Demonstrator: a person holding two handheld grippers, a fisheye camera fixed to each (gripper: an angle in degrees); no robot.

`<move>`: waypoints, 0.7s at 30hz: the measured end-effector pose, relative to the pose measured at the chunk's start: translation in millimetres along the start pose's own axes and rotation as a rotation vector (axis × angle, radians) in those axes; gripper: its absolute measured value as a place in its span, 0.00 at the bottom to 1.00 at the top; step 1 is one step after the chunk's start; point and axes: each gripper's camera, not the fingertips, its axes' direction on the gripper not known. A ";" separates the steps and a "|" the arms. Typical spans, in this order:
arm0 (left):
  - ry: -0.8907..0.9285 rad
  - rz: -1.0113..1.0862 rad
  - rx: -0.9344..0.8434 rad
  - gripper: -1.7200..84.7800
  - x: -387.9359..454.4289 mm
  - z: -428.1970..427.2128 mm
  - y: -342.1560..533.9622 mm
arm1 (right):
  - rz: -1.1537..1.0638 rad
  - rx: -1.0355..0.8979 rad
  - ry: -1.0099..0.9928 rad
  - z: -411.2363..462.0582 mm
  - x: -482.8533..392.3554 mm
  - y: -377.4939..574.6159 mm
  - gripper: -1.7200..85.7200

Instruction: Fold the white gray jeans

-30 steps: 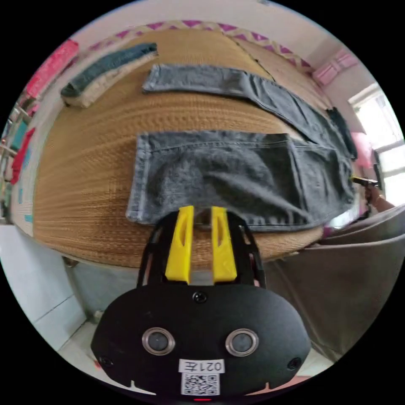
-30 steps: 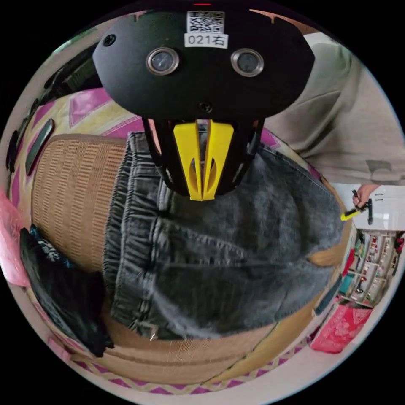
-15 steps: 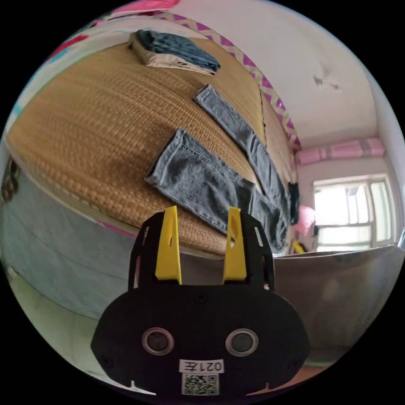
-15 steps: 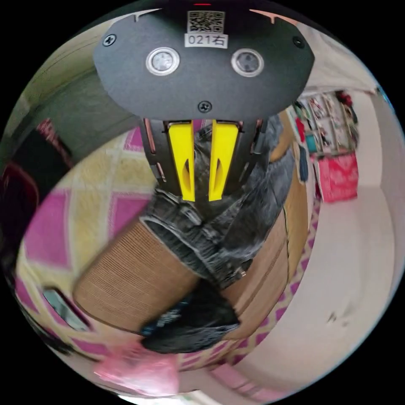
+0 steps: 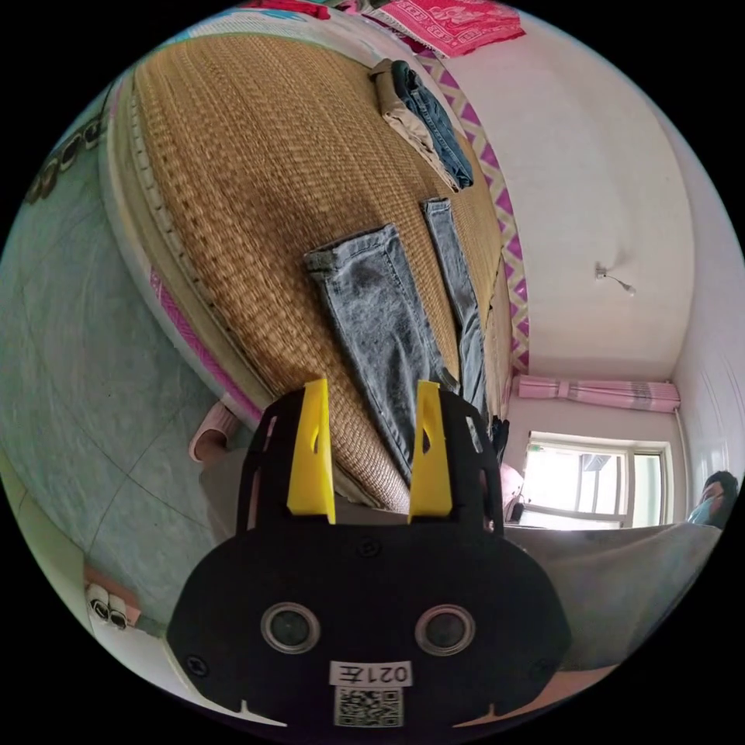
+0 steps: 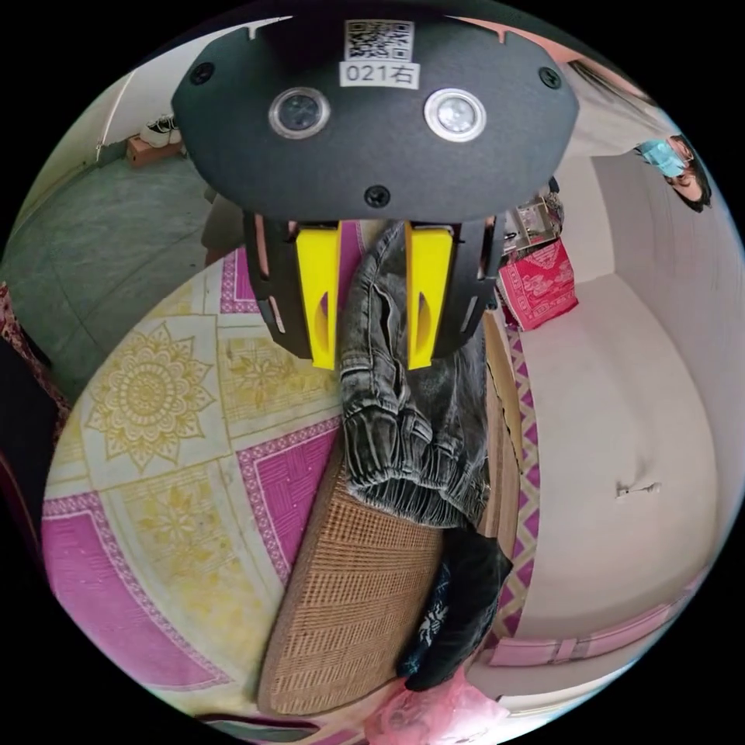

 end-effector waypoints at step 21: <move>0.101 -0.059 0.097 0.15 -66.6 45.2 -31.3 | -0.009 -0.045 -0.059 -44.2 54.4 29.3 0.07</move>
